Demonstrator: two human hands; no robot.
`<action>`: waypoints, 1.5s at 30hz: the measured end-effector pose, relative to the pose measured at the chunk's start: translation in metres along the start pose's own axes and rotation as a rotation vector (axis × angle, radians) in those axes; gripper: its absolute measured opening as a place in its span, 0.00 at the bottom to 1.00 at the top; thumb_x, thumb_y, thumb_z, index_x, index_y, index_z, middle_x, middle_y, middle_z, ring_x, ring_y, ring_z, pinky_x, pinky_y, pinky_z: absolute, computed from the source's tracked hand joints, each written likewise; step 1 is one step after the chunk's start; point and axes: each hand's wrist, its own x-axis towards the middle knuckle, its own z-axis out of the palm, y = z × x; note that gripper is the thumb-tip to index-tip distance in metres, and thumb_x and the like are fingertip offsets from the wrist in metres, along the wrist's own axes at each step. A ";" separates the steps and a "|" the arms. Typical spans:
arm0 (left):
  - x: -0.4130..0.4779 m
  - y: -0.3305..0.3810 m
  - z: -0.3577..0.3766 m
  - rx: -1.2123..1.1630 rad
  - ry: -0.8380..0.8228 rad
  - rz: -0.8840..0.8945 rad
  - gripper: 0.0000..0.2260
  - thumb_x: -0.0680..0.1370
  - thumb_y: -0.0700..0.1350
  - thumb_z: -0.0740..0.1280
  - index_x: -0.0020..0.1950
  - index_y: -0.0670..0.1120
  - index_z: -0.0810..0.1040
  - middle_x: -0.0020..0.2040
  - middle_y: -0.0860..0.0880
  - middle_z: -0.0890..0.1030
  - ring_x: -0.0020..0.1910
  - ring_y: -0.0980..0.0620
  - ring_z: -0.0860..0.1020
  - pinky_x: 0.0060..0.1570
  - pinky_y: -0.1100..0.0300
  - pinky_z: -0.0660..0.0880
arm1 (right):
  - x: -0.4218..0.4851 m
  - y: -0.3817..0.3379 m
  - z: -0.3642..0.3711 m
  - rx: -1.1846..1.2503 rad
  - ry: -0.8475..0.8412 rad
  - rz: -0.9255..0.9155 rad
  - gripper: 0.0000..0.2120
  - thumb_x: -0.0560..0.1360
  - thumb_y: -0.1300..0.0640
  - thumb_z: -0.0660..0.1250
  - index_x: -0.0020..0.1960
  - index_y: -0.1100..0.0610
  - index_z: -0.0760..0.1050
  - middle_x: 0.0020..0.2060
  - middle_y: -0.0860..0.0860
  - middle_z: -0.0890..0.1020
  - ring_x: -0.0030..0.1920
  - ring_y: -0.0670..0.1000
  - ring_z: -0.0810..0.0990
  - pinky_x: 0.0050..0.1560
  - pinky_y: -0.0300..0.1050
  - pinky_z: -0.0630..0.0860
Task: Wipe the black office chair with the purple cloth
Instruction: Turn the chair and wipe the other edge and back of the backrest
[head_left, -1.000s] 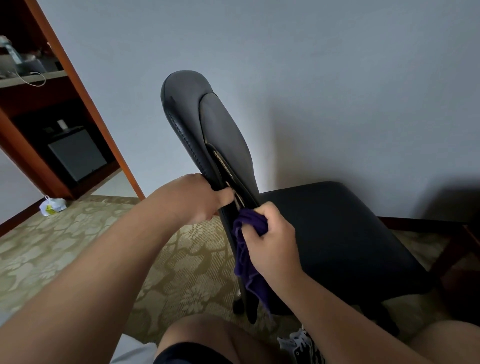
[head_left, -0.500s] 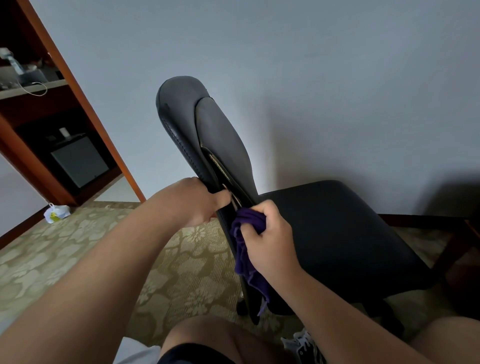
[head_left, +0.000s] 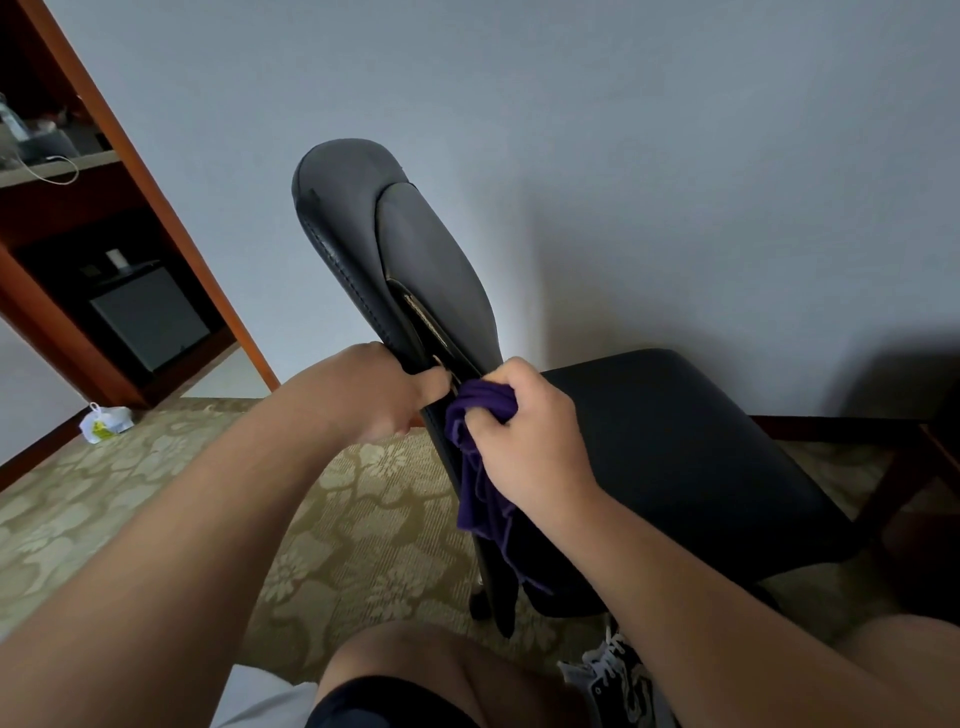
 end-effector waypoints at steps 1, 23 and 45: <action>0.000 0.000 0.001 -0.007 0.008 0.000 0.22 0.81 0.41 0.58 0.74 0.54 0.59 0.53 0.48 0.76 0.54 0.47 0.75 0.54 0.56 0.74 | -0.003 0.006 -0.002 -0.006 -0.008 0.013 0.06 0.71 0.55 0.68 0.42 0.46 0.72 0.36 0.43 0.78 0.36 0.45 0.78 0.34 0.47 0.78; -0.006 0.000 -0.004 -0.057 -0.052 -0.043 0.25 0.80 0.38 0.56 0.75 0.56 0.57 0.55 0.46 0.75 0.54 0.46 0.75 0.57 0.53 0.75 | -0.020 0.028 -0.002 0.095 0.026 0.074 0.10 0.72 0.63 0.69 0.42 0.48 0.75 0.38 0.44 0.79 0.40 0.47 0.79 0.38 0.47 0.78; -0.008 0.005 -0.003 -0.142 -0.004 -0.097 0.16 0.84 0.43 0.55 0.71 0.56 0.62 0.51 0.47 0.77 0.51 0.47 0.76 0.57 0.52 0.75 | -0.047 0.021 0.019 0.101 0.028 0.098 0.10 0.78 0.61 0.69 0.57 0.50 0.77 0.52 0.46 0.79 0.51 0.41 0.78 0.49 0.29 0.73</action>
